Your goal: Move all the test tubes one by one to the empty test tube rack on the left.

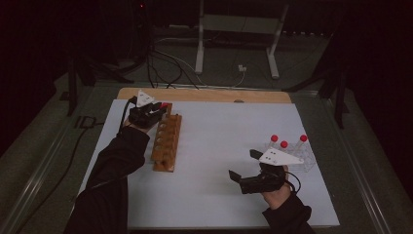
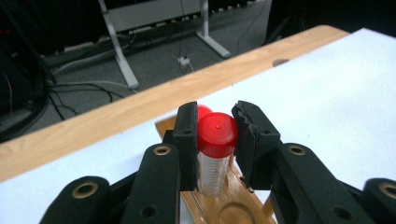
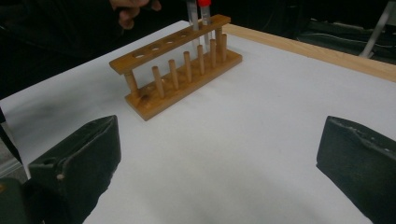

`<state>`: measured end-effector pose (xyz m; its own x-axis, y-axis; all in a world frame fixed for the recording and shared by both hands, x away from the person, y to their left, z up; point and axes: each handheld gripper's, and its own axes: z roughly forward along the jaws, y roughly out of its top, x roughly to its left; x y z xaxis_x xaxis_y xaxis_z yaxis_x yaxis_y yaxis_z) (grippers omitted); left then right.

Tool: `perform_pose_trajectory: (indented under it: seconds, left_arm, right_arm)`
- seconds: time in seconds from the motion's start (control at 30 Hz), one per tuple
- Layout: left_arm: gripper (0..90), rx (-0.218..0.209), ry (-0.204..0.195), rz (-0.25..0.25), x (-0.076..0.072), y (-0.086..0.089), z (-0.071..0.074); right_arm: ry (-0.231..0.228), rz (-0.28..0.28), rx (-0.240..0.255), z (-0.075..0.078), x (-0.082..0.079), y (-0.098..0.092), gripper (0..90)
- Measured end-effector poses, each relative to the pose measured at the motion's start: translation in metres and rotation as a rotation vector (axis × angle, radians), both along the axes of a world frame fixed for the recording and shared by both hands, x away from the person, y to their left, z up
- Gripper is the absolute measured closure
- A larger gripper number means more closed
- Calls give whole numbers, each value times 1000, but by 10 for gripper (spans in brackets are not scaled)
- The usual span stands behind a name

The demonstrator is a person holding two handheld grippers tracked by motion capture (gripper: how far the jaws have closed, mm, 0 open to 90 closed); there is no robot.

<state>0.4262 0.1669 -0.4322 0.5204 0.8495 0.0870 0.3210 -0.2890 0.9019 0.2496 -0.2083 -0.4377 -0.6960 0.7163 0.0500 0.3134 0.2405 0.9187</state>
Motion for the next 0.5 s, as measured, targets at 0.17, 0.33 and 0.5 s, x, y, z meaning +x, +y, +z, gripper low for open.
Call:
perform_pose_trajectory:
  seconds: [0.17,0.33,0.5]
  left_arm:
    - [720,0,20,6,1,0,-7]
    - [719,-1,31,9,1,2,-10]
    - [711,2,41,5,1,1,-9]
  right_arm:
    - [0,0,1,0,0,0,0]
    - [2,3,1,0,0,0,0]
    - [1,8,3,2,-1,0,0]
